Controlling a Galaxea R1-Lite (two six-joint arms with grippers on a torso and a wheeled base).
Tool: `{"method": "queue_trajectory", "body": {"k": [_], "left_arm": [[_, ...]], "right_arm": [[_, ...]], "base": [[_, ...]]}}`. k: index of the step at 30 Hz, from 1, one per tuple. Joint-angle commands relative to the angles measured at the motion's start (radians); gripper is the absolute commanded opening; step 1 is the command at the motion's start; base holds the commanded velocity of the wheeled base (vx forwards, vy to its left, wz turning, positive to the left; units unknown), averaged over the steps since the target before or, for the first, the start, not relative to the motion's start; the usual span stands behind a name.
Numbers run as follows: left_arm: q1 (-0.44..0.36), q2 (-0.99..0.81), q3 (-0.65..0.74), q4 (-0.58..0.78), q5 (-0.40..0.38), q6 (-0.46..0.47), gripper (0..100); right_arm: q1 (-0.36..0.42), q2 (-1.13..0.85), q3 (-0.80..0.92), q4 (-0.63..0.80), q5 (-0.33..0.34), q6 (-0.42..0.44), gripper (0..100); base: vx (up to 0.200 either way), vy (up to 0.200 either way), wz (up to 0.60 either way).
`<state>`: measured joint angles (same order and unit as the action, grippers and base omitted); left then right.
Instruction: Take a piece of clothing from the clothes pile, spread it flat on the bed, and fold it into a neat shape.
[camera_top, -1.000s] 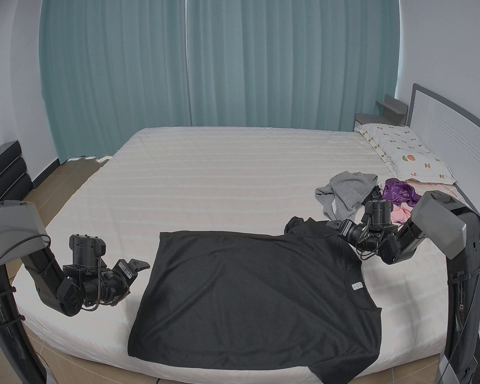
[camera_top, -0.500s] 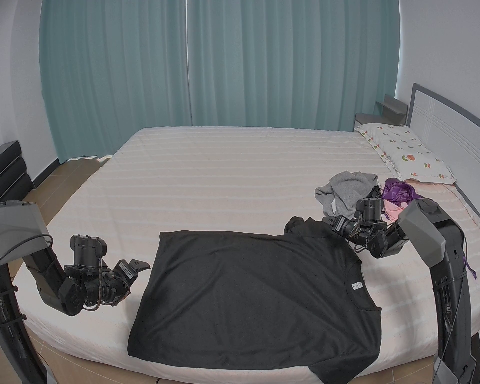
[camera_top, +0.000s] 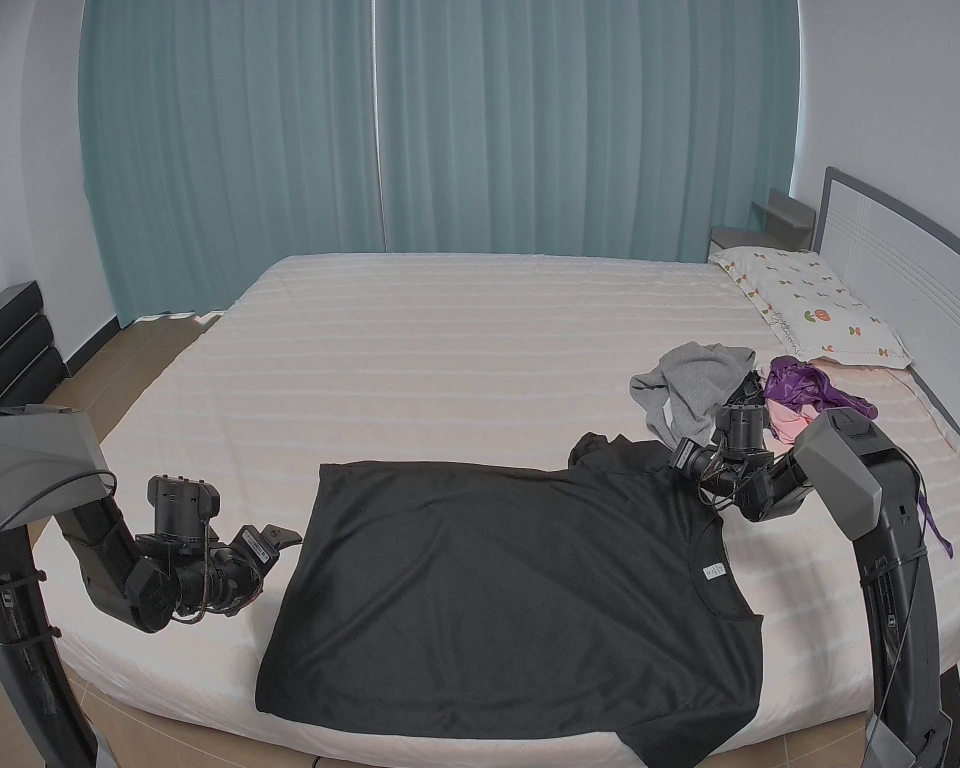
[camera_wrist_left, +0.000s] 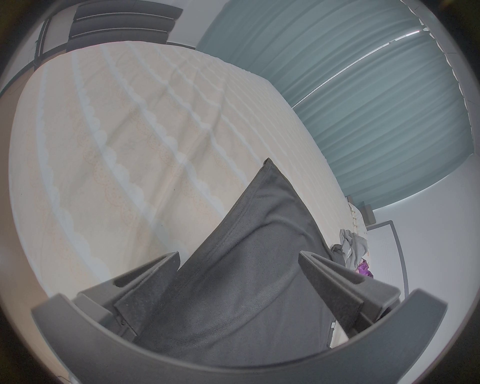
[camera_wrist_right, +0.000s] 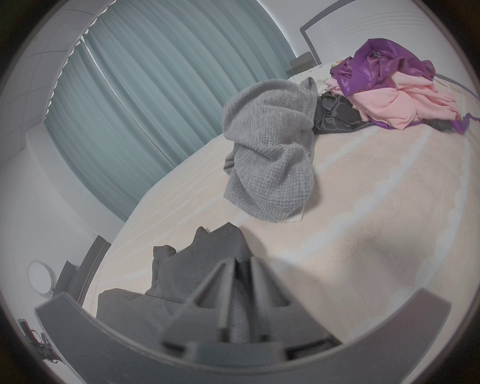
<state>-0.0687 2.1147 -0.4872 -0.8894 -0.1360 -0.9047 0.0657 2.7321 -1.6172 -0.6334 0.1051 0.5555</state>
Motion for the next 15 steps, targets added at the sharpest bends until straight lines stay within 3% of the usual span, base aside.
{"method": "queue_trajectory", "body": {"k": [1,8,15], "left_arm": [[0.0,0.008,-0.001,0.0,0.001,0.0,100],[0.0,0.008,-0.056,-0.002,0.015,0.001,100],[0.004,0.099,-0.234,0.01,0.047,0.003,100]], "right_arm": [[-0.015,-0.008,-0.004,-0.022,0.002,0.006,0],[-0.046,-0.011,-0.001,-0.038,-0.007,0.017,0],[-0.046,-0.006,0.046,-0.131,-0.024,0.032,0]], "base": [[0.0,0.0,0.0],[0.0,0.0,0.0],[0.0,0.0,0.0]]}}
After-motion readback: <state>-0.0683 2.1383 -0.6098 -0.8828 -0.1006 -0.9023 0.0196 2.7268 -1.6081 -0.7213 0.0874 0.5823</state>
